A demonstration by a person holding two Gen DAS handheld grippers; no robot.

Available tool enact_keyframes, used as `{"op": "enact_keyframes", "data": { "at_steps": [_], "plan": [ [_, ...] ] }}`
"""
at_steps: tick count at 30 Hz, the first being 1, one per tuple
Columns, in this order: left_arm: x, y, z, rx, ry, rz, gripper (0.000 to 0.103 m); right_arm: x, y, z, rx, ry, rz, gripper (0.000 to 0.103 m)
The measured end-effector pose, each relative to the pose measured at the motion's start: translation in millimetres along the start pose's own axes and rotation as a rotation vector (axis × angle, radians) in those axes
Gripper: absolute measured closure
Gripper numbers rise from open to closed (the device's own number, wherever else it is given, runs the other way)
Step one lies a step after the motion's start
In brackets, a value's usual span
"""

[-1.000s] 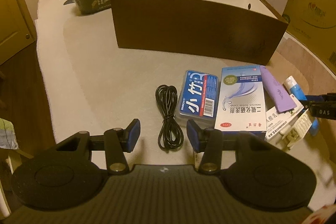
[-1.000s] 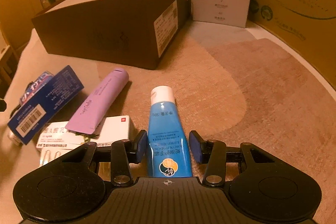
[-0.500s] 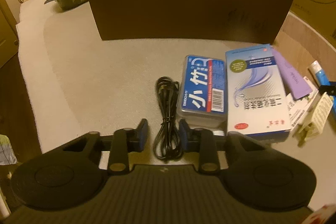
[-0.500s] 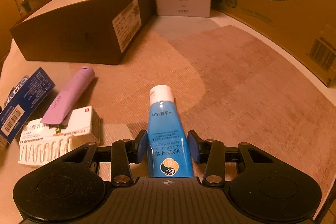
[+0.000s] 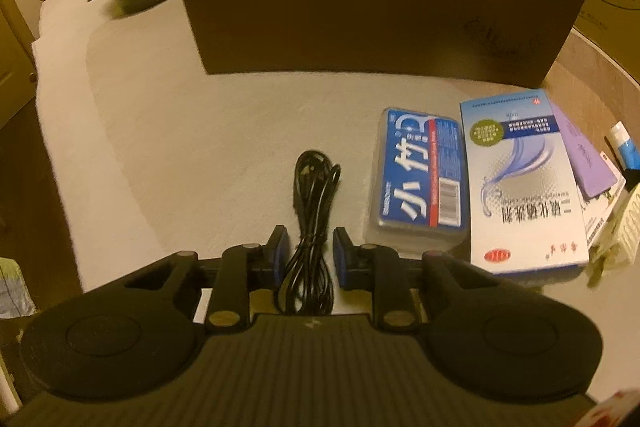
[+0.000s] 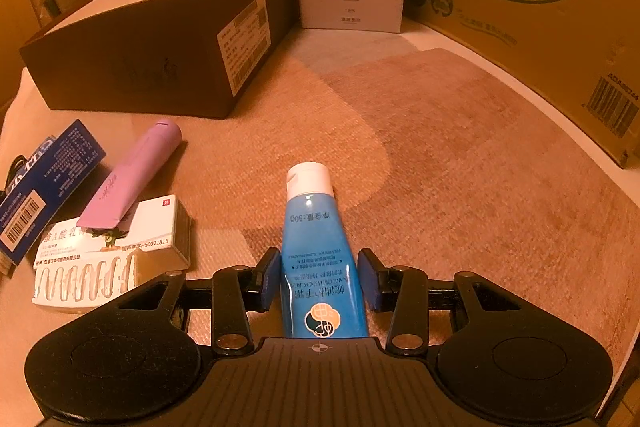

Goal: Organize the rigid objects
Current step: 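Grasp the black cable with the left tool while the right tool grasps the blue tube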

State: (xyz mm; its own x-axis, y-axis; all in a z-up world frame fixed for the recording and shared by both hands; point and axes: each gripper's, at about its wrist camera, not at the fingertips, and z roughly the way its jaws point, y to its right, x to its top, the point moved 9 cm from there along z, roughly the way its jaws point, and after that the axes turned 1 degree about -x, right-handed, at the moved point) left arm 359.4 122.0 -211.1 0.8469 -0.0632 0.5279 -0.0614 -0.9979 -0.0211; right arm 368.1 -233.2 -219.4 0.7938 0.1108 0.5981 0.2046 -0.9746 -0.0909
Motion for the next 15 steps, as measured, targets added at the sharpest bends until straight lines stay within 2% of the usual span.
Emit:
{"op": "enact_keyframes", "data": {
  "at_steps": [3,15],
  "plan": [
    [4.1,0.1,4.6,-0.002,0.004,-0.003,0.090,1.8,-0.7,2.3,0.000,0.002,-0.002,0.060],
    [-1.9,-3.6,-7.0,0.005,0.023,-0.034,0.090,3.9,-9.1,0.2,0.008,-0.011,-0.052,0.064]
  ]
}}
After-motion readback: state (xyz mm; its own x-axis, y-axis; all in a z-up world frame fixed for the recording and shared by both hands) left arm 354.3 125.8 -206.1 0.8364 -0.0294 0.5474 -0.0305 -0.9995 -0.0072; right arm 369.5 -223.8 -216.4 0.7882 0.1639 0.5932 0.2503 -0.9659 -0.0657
